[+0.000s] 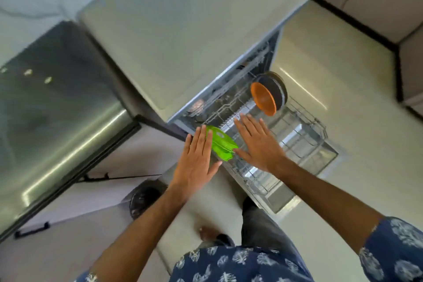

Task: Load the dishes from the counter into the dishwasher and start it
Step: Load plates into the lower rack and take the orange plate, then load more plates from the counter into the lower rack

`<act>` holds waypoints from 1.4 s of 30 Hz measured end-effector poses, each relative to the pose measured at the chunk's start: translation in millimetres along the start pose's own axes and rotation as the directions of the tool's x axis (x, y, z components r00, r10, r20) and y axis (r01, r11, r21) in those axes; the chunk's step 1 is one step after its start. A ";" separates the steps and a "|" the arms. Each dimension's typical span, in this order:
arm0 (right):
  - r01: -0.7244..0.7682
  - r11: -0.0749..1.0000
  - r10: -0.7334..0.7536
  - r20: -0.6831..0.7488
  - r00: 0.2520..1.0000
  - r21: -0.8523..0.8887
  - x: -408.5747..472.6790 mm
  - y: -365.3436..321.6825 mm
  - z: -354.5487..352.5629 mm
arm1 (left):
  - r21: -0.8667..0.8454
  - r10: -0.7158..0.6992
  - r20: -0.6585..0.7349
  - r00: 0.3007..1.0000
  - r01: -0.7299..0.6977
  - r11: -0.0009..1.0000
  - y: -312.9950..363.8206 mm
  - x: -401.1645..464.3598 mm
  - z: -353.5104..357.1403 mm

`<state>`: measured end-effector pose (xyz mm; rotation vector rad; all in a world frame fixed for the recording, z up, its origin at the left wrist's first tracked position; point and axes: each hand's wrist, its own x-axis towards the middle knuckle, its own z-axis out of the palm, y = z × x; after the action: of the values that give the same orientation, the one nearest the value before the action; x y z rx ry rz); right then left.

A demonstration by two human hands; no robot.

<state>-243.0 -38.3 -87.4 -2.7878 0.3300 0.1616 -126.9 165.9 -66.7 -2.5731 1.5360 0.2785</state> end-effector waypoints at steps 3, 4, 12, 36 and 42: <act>0.129 0.990 -0.131 -0.035 0.991 -0.049 16.9 -63.1 -17.1 | -0.043 -0.131 -0.063 0.989 0.128 0.991 -37.5 -58.6 -9.1; 0.179 0.982 -0.182 -0.042 0.982 -0.066 23.5 -90.2 -21.2 | -0.069 -0.183 -0.094 0.979 0.177 0.982 -51.4 -83.3 -12.0; 0.539 0.831 -0.548 -0.035 0.836 -0.140 77.2 -301.5 -29.9 | -0.187 -0.573 -0.166 0.803 0.545 0.817 -159.0 -261.2 -11.3; 0.676 0.648 -0.760 0.356 0.544 0.350 250.3 -706.5 48.7 | -0.321 -0.979 0.145 0.141 0.943 0.089 -383.8 -480.8 48.5; 0.073 0.765 -0.525 0.554 0.647 0.639 294.6 -771.7 80.5 | -0.311 -0.965 0.203 0.166 0.946 0.097 -400.9 -481.2 72.3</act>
<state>225.1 636.8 30.6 -1.9229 -0.2852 0.8770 -3.6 782.6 -21.6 -3.1949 -0.6202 0.3244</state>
